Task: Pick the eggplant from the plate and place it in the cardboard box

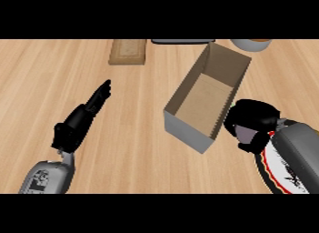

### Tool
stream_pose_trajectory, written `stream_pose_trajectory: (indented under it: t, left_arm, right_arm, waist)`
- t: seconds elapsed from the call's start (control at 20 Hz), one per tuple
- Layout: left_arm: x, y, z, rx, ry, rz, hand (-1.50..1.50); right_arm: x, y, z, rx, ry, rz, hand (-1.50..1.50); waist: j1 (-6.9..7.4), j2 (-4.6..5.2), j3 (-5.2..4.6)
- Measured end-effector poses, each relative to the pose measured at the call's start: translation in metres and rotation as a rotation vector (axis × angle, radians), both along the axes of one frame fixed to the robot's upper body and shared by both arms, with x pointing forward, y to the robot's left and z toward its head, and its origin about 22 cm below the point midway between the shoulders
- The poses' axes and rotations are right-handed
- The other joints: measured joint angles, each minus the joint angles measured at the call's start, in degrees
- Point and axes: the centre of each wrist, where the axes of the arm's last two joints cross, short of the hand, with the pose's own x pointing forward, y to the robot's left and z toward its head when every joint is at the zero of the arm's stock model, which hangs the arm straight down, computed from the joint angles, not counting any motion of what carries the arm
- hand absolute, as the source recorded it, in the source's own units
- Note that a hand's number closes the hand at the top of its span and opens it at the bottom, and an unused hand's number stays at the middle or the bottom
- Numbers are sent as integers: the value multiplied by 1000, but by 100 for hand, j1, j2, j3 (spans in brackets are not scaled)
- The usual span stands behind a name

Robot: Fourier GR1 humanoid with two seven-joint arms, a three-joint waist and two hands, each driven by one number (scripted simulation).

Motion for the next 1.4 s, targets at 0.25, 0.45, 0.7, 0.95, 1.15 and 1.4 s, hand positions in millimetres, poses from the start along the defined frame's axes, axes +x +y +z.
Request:
stream_pose_trajectory:
  t: [0.25,0.45,0.7,0.95,1.15,1.4]
  left_arm:
    - [-2,5,-3,-3,2,27,0]
    - [-6,4,0,-2,-1,25,0]
    - [-5,-1,3,0,-1,23,0]
    - [-6,2,5,0,-6,31,0]
    - [-5,0,4,0,-7,24,0]
    - [-7,-4,1,0,-4,7,0]
  right_arm:
    - [-25,-20,11,243,-177,232,150]
    - [-47,-57,30,371,-275,235,150]
    - [-72,-95,71,463,-318,211,150]
    - [-90,-119,110,595,-320,183,150]
    - [-99,-137,141,687,-323,137,150]
    - [-104,-153,172,758,-319,71,150]
  waist:
    - [-167,27,-1]
    - [-167,41,-8]
    - [-175,49,-15]
    - [-191,46,-18]
    - [-147,63,-20]
    - [-47,83,-20]
